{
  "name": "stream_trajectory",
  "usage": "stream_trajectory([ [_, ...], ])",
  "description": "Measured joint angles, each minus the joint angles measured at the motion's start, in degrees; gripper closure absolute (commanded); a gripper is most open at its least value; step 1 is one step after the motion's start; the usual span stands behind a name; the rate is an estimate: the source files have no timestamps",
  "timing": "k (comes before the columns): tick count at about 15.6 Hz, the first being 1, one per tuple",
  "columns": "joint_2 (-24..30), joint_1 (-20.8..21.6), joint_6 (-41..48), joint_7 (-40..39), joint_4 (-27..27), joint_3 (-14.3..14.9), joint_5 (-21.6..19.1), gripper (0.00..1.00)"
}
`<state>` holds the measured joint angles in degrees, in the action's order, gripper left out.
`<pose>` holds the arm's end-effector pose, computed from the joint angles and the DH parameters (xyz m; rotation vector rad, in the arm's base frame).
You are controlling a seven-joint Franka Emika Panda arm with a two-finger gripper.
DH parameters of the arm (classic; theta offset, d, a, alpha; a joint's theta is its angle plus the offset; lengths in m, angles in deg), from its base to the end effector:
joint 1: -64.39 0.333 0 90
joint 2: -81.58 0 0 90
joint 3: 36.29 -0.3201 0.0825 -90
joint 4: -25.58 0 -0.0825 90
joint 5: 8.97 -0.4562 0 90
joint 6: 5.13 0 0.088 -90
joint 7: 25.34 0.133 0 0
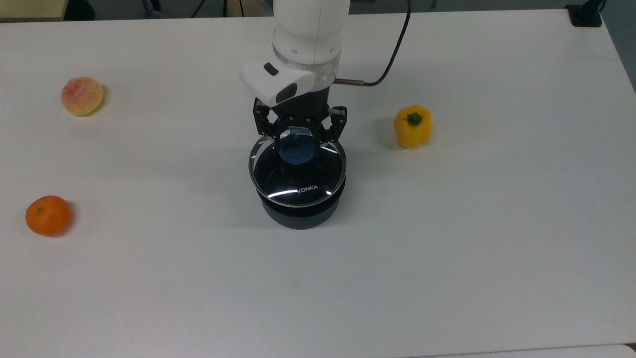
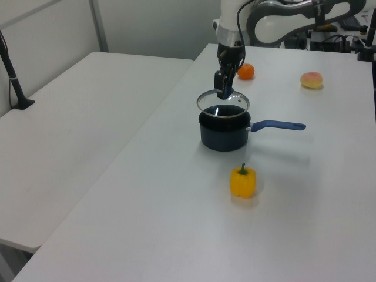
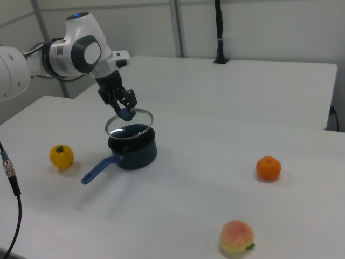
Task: Open lid
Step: 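Lift the glass lid up off the saucepan rim, then carry the lid beside the saucepan handle and lower it onto the table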
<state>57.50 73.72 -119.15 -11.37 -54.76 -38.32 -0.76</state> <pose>0.7654 0.1372 0.4423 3.0463 -0.0038 0.2906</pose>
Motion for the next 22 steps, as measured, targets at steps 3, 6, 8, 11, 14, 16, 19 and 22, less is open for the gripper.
stream_trajectory([
  [3,2.5,-0.6,1.6,-2.5,-0.7,0.0,0.0,0.91],
  [6,6.6,-1.4,3.3,-6.1,-3.8,0.0,0.0,0.91],
  [8,9.8,-2.1,6.2,-9.6,-6.2,0.0,-0.1,0.91],
  [11,14.9,-3.2,10.5,-15.8,-9.8,0.3,-1.5,0.91],
  [14,20.2,-3.8,13.3,-21.0,-14.8,1.5,-2.0,0.91],
  [16,23.6,-3.9,14.9,-23.5,-18.8,2.4,-2.1,0.91],
  [19,27.7,-4.0,16.8,-25.7,-24.4,3.7,-2.1,0.91],
  [22,30.4,-4.0,16.9,-26.9,-29.8,5.6,-2.1,0.91],
])
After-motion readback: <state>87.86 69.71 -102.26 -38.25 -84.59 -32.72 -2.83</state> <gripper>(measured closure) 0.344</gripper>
